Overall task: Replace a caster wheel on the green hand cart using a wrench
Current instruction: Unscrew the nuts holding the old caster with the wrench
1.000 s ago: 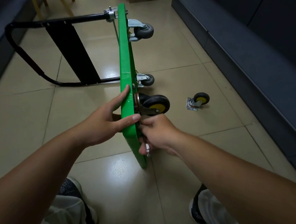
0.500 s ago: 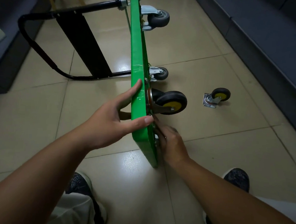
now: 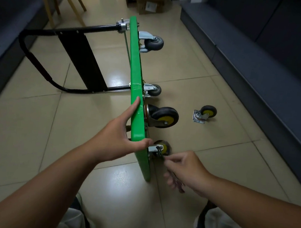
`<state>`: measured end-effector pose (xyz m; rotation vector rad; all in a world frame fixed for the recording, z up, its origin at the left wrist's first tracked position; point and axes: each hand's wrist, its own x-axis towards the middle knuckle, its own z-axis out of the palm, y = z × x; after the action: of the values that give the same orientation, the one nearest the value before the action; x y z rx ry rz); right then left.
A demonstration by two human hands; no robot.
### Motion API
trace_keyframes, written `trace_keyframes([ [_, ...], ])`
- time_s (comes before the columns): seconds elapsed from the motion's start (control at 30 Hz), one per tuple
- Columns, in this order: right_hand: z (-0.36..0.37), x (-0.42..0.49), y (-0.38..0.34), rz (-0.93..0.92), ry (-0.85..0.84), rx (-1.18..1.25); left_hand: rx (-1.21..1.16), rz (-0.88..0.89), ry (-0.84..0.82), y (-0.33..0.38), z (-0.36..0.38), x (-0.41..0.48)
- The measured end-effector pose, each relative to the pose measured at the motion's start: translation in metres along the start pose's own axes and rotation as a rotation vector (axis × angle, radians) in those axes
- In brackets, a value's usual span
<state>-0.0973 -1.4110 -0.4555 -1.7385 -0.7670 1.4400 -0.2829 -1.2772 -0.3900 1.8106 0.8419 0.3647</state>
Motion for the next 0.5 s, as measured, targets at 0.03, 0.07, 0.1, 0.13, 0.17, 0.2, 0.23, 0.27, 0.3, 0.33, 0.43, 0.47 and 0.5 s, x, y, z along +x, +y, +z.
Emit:
trace_keyframes([
  [0.03,0.006,-0.001,-0.011,0.029,0.033,0.072,0.002,0.002,-0.002,-0.001,-0.002,-0.001],
  [0.07,0.010,0.000,-0.021,0.030,0.063,0.129,0.007,0.001,-0.002,-0.002,-0.005,-0.002],
  [0.1,0.015,0.003,-0.031,0.022,0.087,0.176,0.010,-0.001,-0.003,-0.004,-0.007,-0.003],
  [0.13,0.019,0.007,-0.040,0.015,0.100,0.210,0.013,-0.004,-0.003,-0.005,-0.010,-0.003],
  [0.17,0.022,0.010,-0.047,0.015,0.104,0.240,0.019,-0.003,-0.004,-0.006,-0.013,-0.004],
  [0.2,0.025,0.014,-0.053,0.021,0.096,0.256,0.027,-0.002,-0.005,-0.007,-0.015,-0.004],
  [0.23,0.027,0.016,-0.058,0.036,0.088,0.272,0.033,-0.002,-0.007,-0.007,-0.017,-0.005],
  [0.27,0.030,0.019,-0.061,0.049,0.078,0.281,0.030,-0.006,-0.006,-0.007,-0.018,-0.005],
  [0.3,0.032,0.019,-0.065,0.060,0.069,0.290,0.021,-0.014,-0.005,-0.007,-0.019,-0.005],
  [0.33,0.034,0.020,-0.066,0.067,0.062,0.289,0.015,-0.021,-0.004,-0.006,-0.020,-0.005],
  [0.43,0.039,0.018,-0.071,0.064,0.052,0.253,0.041,-0.025,-0.002,-0.005,-0.022,-0.006],
  [0.47,0.040,0.018,-0.071,0.053,0.050,0.245,0.045,-0.025,-0.005,-0.006,-0.023,-0.005],
  [0.5,0.040,0.018,-0.072,0.040,0.043,0.239,0.047,-0.030,-0.010,-0.006,-0.023,-0.005],
])
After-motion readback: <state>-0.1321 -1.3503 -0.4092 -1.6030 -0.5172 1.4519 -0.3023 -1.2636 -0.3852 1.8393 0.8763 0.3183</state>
